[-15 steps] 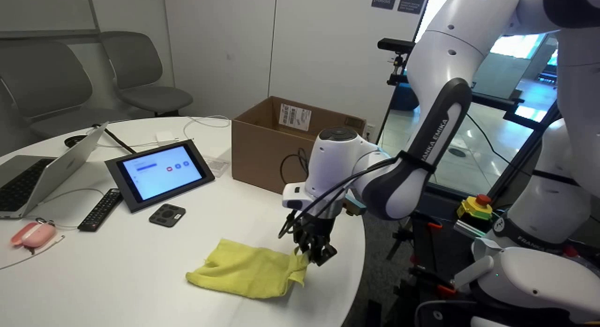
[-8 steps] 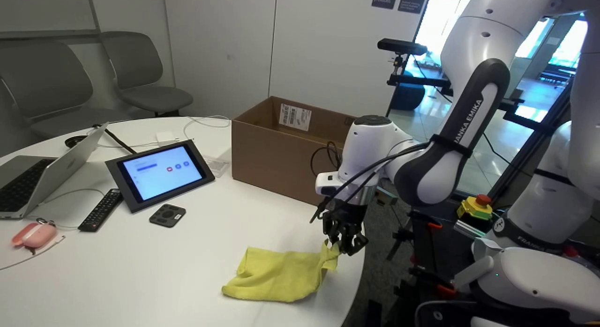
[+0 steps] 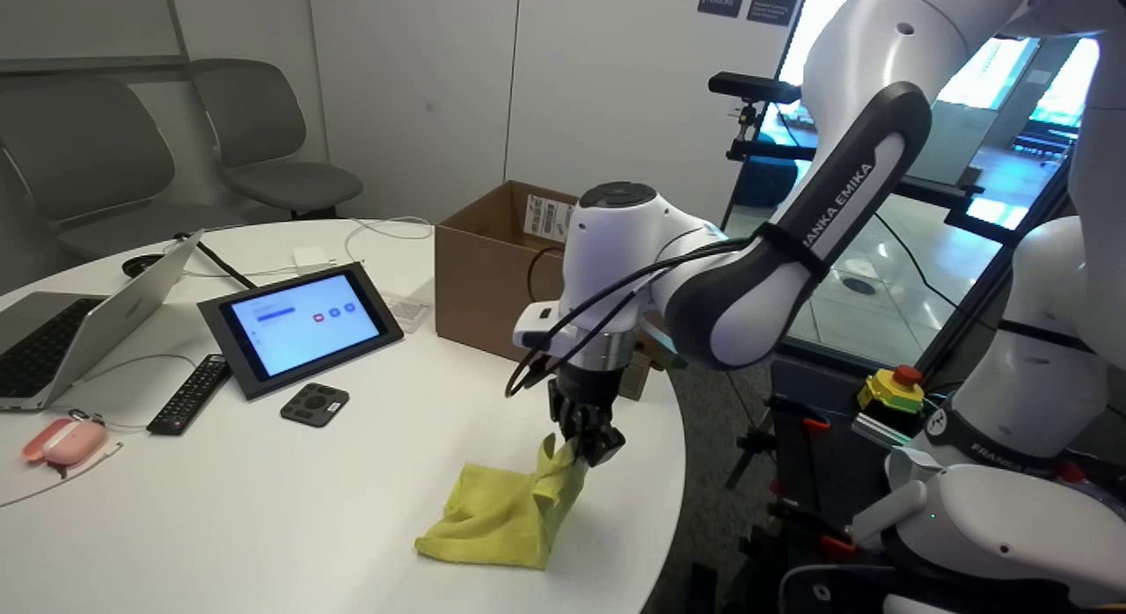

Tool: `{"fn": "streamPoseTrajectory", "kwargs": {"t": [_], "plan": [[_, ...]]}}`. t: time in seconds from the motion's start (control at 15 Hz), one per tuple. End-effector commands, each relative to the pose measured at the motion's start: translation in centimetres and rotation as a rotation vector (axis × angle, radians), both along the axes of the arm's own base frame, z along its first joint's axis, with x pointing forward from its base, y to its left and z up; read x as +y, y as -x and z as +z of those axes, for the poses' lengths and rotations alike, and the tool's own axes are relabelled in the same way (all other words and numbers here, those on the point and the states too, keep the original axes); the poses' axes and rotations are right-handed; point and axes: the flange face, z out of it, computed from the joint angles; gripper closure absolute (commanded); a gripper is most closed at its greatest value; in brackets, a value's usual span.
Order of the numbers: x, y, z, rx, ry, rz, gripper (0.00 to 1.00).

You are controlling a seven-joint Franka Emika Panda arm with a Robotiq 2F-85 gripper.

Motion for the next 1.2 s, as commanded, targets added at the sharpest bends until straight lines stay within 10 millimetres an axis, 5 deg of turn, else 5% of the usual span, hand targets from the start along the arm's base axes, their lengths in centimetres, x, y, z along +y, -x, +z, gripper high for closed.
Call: {"fn": "streamPoseTrajectory", "kwargs": {"t": [0.0, 0.2, 0.4, 0.73, 1.07, 1.13], "plan": [[6.3, -3.4, -2.4, 0.011, 0.070, 0.017, 0.98], [10.3, -4.4, -4.4, 0.026, 0.094, 0.021, 0.98], [11.8, -6.3, -7.3, 0.011, 0.131, -0.041, 0.98], [10.0, -9.8, -9.7, 0.013, 0.158, -0.149, 0.98], [7.6, -12.6, -8.3, 0.046, 0.152, -0.184, 0.98], [7.1, -13.1, -8.2, 0.040, 0.158, -0.207, 0.75]]}}
